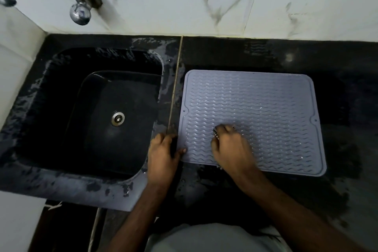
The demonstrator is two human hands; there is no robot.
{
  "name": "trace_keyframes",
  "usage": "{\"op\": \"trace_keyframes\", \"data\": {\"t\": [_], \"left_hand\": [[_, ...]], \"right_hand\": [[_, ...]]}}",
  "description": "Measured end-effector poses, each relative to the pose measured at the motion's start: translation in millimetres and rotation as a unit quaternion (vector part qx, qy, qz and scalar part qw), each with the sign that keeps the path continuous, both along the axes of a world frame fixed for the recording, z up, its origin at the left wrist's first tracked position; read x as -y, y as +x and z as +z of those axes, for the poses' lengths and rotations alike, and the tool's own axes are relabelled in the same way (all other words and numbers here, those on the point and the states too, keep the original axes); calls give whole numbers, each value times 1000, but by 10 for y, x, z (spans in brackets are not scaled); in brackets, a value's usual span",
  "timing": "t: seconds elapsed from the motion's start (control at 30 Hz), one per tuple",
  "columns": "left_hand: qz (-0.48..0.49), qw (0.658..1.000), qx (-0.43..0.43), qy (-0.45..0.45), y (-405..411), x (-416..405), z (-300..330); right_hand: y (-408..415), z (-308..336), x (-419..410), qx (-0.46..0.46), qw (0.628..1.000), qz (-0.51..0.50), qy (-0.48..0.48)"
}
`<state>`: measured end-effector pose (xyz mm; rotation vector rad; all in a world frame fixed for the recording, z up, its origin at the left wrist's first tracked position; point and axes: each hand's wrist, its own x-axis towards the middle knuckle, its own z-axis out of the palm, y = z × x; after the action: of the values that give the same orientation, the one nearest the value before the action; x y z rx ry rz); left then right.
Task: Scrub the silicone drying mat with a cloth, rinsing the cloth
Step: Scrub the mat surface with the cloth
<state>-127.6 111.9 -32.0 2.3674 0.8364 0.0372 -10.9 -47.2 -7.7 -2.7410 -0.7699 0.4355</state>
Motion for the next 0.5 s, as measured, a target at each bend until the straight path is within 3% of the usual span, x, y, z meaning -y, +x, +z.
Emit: {"op": "trace_keyframes", "data": {"t": [0.5], "left_hand": [[-83,995,39,-48,-56,-167,-19]], "right_hand": [[-241,-138,-582,3,998,-28,51]]}}
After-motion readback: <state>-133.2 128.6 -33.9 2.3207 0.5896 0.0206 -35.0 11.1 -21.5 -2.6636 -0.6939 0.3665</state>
